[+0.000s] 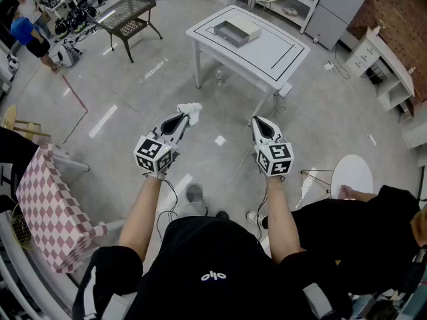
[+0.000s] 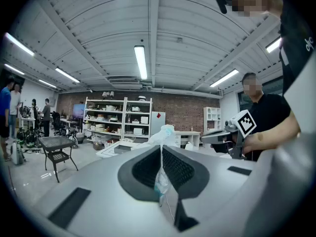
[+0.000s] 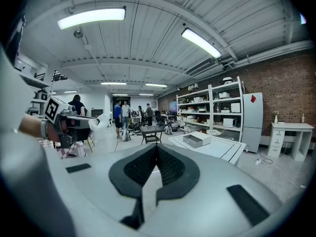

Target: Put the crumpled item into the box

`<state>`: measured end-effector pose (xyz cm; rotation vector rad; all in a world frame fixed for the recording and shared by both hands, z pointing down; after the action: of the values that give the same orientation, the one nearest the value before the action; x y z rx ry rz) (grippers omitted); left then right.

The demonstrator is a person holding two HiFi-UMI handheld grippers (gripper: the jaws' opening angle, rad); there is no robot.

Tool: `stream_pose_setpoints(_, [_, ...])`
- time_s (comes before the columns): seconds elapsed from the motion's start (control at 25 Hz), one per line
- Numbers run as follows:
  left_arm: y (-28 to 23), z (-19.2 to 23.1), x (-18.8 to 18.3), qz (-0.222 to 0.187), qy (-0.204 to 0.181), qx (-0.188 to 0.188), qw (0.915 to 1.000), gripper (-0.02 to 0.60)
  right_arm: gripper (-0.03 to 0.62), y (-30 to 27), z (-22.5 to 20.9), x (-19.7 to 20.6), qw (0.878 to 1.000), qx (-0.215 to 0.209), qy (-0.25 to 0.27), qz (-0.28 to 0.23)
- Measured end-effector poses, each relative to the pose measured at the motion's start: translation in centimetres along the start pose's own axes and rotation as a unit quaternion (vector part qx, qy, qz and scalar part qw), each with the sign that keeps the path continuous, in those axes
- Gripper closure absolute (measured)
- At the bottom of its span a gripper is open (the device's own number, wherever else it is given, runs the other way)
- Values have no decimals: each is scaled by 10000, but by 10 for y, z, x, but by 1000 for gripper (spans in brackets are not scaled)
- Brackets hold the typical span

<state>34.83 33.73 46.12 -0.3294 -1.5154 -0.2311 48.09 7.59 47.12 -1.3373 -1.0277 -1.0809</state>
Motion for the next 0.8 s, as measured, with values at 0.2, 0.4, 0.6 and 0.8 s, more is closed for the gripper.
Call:
stream_pose_setpoints(0.2, [-16, 18, -2, -3, 3, 58, 10000, 566, 585, -19, -7, -4, 10000, 41, -5, 18])
stream_pose_setpoints(0.4, [-30, 44, -5, -29, -6, 131, 9999, 566, 585, -45, -9, -10, 9999, 93, 22, 38])
stream_pose_setpoints(0.6, [-40, 78, -4, -45, 17, 210, 9998, 566, 585, -75, -7, -14, 9998, 185, 8, 80])
stream_pose_setpoints(0.8, [-51, 120, -4, -34, 57, 308, 9995, 566, 585, -112, -5, -19, 9994, 337, -56, 109])
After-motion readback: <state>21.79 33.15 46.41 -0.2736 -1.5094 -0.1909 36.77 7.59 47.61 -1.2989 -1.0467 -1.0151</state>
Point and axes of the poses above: the fingertips, and each gripper's own axes: y backward along the fingers, z to its left, x out of its underside, the point moved 7 cm from there along y, backward along the fingers
